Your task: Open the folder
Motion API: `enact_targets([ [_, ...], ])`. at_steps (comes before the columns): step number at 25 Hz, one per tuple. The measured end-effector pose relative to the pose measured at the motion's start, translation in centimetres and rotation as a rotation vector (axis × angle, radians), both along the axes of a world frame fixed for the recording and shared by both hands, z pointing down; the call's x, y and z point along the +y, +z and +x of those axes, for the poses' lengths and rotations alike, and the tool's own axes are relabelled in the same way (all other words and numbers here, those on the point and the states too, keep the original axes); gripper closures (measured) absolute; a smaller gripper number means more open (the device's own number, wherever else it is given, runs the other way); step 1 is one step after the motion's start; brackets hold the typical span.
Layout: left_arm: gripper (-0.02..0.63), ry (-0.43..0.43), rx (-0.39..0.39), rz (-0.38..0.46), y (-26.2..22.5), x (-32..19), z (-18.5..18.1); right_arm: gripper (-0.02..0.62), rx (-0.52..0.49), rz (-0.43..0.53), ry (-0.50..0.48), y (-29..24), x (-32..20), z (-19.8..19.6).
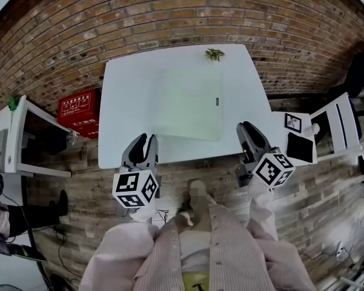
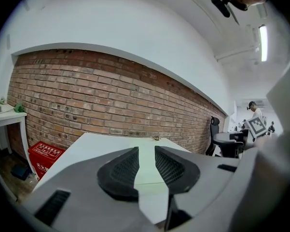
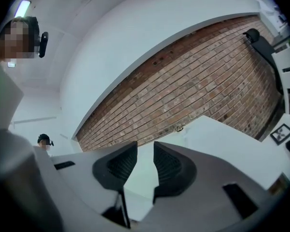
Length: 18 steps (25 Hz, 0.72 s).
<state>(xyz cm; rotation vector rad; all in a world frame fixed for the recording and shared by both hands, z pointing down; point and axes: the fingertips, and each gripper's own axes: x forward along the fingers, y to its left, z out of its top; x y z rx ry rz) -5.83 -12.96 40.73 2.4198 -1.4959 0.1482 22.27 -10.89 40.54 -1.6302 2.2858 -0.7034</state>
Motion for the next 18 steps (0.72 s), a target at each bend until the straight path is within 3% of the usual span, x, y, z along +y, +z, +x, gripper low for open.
enact_targets([
  [12,0.511,0.0,-0.048,-0.037,1.0,-5.4,2.6,0.508,-0.059,-0.104,-0.086,3.9,-6.6,2.4],
  [18,0.506,0.067,-0.14,-0.044,1.8,-6.9,4.2,0.508,-0.037,-0.168,-0.156,6.3,-9.4,2.2],
])
